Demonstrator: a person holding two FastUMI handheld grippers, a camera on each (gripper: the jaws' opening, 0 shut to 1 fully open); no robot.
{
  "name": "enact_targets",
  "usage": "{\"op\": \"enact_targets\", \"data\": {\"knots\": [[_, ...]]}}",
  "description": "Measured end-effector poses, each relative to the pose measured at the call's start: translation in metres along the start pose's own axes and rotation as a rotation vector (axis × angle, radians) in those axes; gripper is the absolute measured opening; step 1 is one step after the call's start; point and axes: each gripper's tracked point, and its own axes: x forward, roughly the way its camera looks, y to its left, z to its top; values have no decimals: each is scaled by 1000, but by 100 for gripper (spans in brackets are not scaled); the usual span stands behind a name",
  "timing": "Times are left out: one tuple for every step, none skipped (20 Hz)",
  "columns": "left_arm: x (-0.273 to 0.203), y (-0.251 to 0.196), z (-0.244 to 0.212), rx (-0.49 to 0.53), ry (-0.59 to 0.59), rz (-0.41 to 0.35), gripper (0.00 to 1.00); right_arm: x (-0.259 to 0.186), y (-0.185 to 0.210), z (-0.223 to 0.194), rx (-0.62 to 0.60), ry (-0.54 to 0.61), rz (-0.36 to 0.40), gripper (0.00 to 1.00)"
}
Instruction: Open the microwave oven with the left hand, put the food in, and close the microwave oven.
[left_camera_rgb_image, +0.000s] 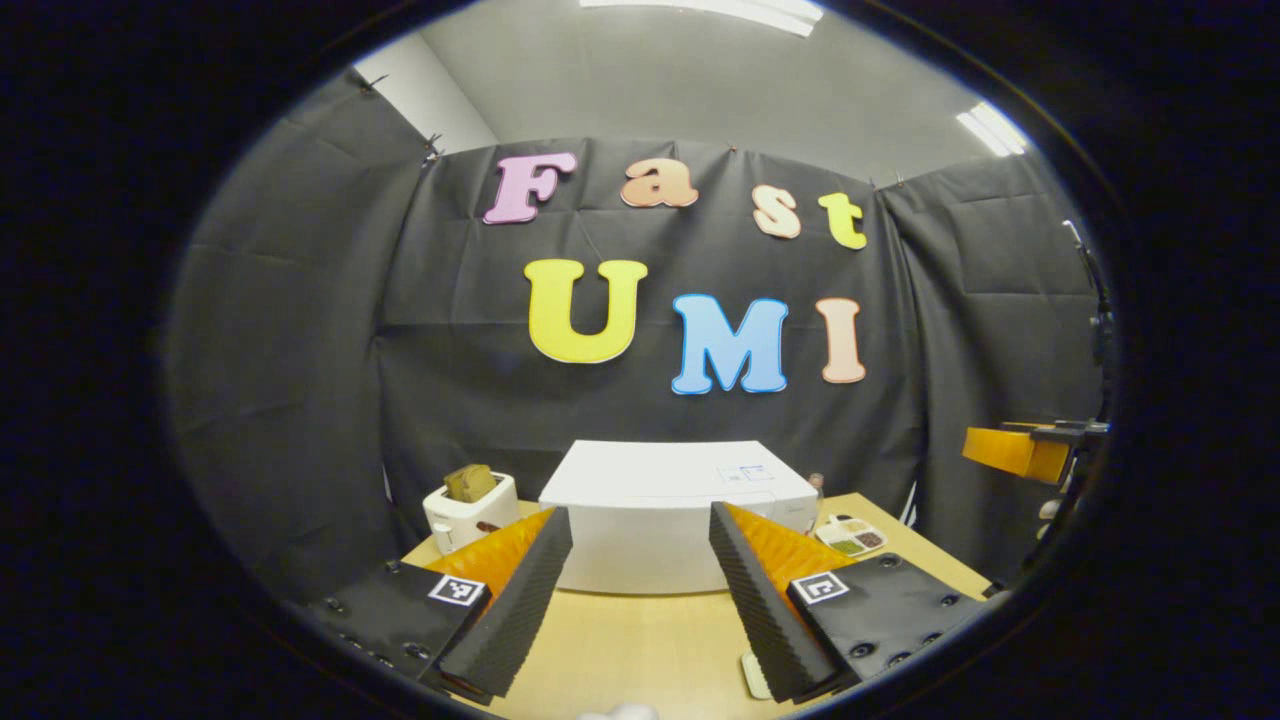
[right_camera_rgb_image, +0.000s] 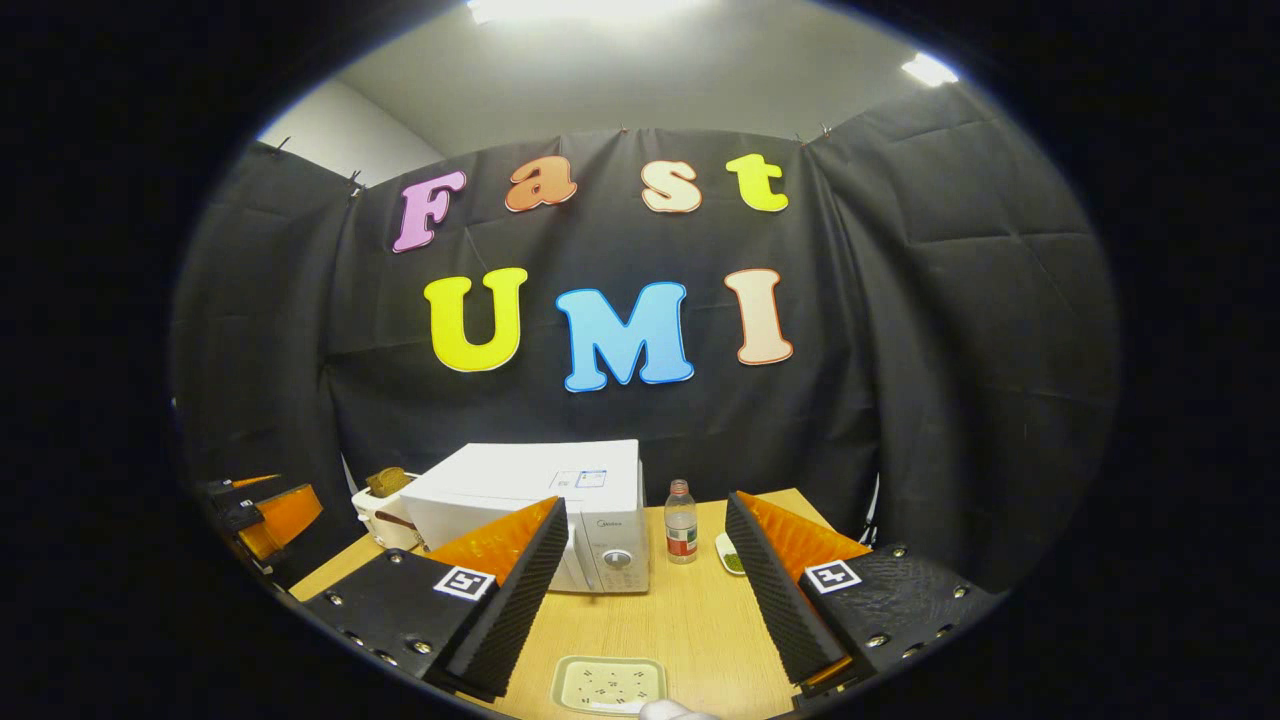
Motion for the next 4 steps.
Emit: {"op": "enact_targets", "data": {"knots": [[-2, 1, 4, -2, -12, -1, 95, -1, -1, 0, -6, -2, -3, 97], [-2, 0, 8, -4, -19, -5, 94, -2, 0, 2, -10, -10, -5, 97], [-3, 1, 10, -2, -21, -5, 94, -3, 2, 2, -9, -9, -3, 97], [-3, 3, 11, 3, -20, -1, 95, -4, 4, -1, -11, 0, -1, 100]]}}
